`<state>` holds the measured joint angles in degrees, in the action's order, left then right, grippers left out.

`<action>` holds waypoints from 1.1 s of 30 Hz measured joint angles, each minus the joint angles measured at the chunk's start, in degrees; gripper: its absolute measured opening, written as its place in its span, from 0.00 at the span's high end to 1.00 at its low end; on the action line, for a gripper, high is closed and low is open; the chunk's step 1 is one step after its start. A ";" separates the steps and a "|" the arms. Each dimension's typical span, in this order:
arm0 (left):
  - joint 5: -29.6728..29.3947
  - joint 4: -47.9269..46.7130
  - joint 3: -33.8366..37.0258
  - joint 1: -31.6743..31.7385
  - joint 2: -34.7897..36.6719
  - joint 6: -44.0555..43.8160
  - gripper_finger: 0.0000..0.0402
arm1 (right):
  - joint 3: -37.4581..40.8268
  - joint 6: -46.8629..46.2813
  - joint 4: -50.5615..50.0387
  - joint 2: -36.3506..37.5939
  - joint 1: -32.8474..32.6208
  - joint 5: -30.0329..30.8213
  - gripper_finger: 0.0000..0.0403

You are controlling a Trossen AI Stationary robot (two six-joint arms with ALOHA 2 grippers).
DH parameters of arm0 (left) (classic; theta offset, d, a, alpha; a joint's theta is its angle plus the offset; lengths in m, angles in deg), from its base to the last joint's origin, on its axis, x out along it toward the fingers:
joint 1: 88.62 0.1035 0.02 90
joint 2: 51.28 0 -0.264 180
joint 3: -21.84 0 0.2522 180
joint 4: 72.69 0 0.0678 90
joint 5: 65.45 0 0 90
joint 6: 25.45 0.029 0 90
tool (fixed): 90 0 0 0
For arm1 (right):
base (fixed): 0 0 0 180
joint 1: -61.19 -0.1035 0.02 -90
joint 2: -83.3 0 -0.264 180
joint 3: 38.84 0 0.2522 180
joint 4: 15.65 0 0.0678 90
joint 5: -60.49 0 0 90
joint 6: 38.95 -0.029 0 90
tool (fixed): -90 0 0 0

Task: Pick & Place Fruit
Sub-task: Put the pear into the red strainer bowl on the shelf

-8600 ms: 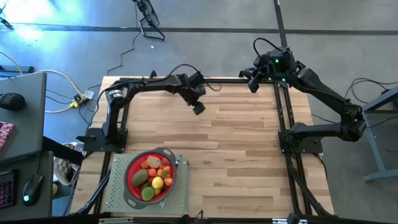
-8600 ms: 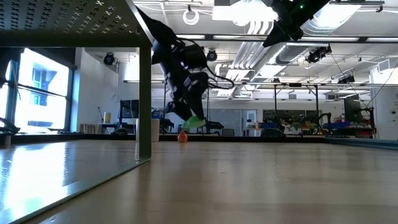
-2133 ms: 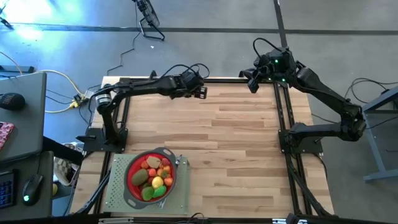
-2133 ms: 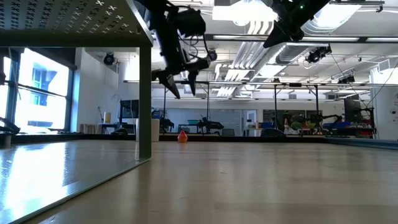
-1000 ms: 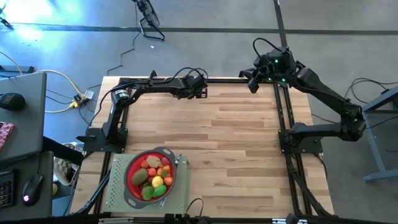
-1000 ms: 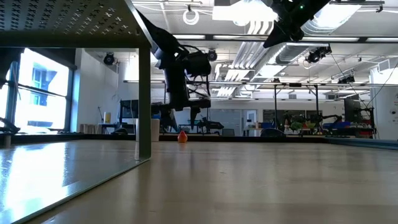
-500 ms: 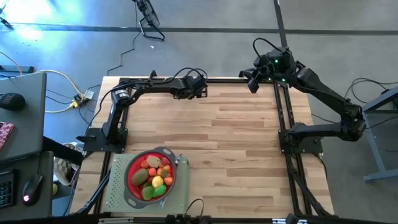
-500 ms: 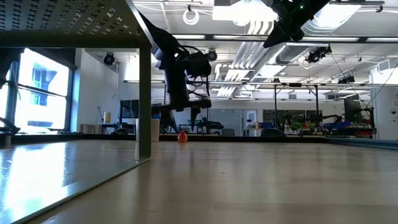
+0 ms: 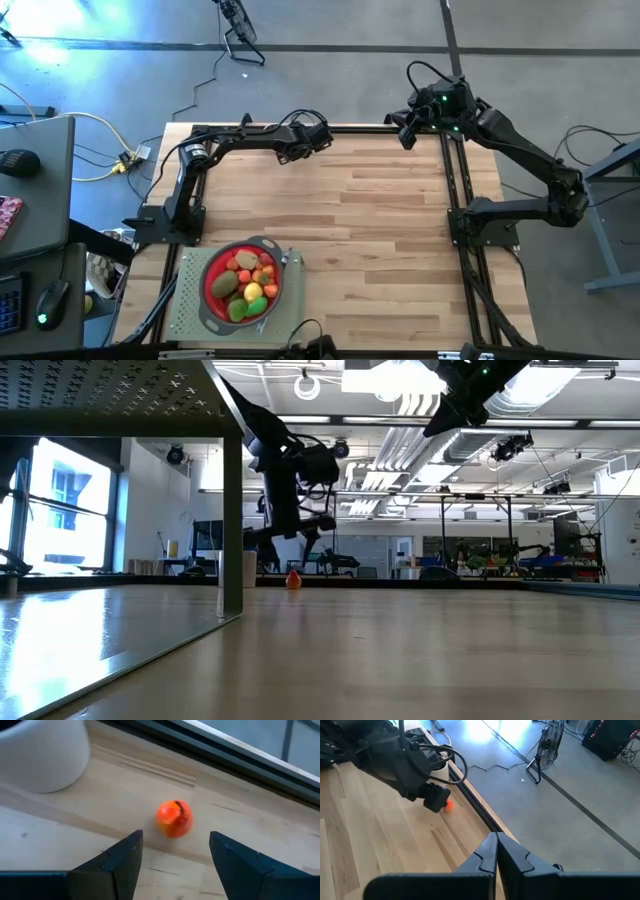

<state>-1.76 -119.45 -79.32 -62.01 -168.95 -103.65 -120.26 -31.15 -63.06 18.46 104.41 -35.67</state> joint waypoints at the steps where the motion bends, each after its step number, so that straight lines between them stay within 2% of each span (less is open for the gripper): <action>1: -0.16 -0.43 0.00 0.00 -0.04 -0.75 0.44 | 0.00 0.00 0.00 0.00 0.01 0.00 0.99; 12: 1.30 2.86 0.04 -0.02 -3.82 -8.73 0.44 | 0.00 0.02 0.00 0.00 0.02 -0.41 0.99; 19: 2.19 3.71 0.04 0.00 -3.78 -10.76 0.44 | 0.00 1.16 -0.02 0.00 0.00 -3.42 0.99; 22: 4.69 6.42 0.04 -0.01 -3.52 -10.07 0.44 | 0.00 1.49 -0.02 0.00 0.02 -3.41 0.99; 26: 4.74 10.45 0.00 -0.07 -1.82 -5.23 0.44 | 0.00 1.51 -0.02 0.00 0.00 -3.32 0.99; 33: 2.08 6.26 0.00 0.00 0.22 0.47 0.44 | 0.00 1.51 0.07 0.00 0.00 -3.27 0.99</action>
<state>0.31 -113.18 -79.32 -62.01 -168.73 -103.18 -120.26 -29.65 -62.99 18.46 104.41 -38.94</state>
